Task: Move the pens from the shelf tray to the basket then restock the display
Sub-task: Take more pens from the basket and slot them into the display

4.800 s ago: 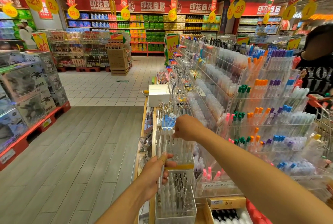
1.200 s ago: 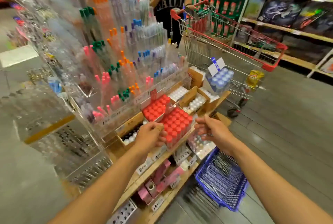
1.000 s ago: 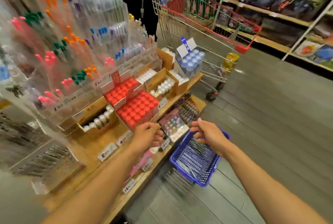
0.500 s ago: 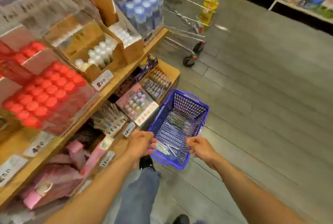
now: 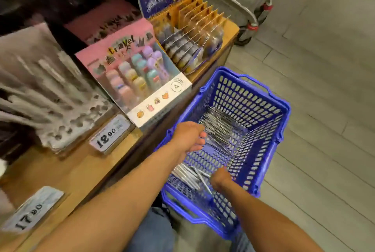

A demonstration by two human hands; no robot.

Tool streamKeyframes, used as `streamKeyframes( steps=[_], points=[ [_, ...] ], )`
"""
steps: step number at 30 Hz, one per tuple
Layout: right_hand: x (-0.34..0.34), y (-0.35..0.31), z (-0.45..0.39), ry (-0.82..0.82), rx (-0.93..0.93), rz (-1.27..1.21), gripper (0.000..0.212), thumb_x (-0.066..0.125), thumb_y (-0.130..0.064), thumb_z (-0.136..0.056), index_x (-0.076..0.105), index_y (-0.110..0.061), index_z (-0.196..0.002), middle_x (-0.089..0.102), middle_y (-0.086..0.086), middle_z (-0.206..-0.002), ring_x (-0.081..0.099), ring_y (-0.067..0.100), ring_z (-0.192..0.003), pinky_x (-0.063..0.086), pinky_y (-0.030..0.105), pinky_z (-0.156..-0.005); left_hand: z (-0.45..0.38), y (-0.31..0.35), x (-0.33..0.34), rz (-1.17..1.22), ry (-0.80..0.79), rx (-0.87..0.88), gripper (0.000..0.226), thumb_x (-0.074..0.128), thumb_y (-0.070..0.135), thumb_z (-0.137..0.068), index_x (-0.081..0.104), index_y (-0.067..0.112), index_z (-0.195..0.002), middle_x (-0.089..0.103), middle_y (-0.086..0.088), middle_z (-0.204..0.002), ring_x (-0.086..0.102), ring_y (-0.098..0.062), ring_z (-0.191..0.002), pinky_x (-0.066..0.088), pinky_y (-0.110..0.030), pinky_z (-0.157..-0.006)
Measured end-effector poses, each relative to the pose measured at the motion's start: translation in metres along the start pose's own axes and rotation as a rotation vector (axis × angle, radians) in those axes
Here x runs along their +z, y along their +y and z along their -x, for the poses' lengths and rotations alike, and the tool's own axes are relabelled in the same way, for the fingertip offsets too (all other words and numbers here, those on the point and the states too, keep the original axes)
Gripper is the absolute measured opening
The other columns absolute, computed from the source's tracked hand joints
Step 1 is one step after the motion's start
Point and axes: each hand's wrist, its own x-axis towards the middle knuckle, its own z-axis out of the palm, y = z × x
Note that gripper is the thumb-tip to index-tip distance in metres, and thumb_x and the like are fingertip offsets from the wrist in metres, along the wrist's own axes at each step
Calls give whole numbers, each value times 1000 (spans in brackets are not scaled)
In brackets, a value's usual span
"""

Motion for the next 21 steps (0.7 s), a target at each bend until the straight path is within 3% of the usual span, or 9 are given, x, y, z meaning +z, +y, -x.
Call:
streamKeyframes(
  steps=[4,11,15,18,21],
  points=[
    [37,-1,-50,4,-29,267,32,52,-14,-92,63,1,-118,62,19,-126,59,31,-118,48,36,-93,-41,-15,-2,-63,20,43,18,51,17,-98,55,18,-81,59,2,-69,52,-8,-50,41,-21,-49],
    [73,-4,-75,72,3,288,35,46,-14,-95,56,-9,-128,57,13,-135,55,28,-125,45,39,-101,-55,-60,-11,-6,56,-32,20,51,16,-99,50,20,-79,55,0,-70,47,-9,-50,37,-20,-47],
    [70,-5,-79,53,-38,320,35,49,-13,-93,56,-5,-126,58,14,-133,57,28,-123,47,36,-96,-60,-88,-11,45,126,-74,19,50,14,-98,53,19,-80,58,1,-72,51,-10,-56,41,-18,-49],
    [49,-13,-76,26,-55,141,31,62,-17,-86,62,1,-112,66,20,-116,64,30,-106,51,35,-83,-61,-107,-10,23,189,-113,18,51,14,-97,53,18,-79,58,-2,-75,51,-10,-57,41,-19,-51],
    [21,-30,-64,-34,-179,-229,16,72,-18,-80,66,-5,-74,65,14,-69,57,22,-58,46,33,-60,-66,-118,-10,-1,255,-134,18,56,18,-95,51,21,-78,57,-4,-82,52,-15,-66,42,-22,-58]
  ],
)
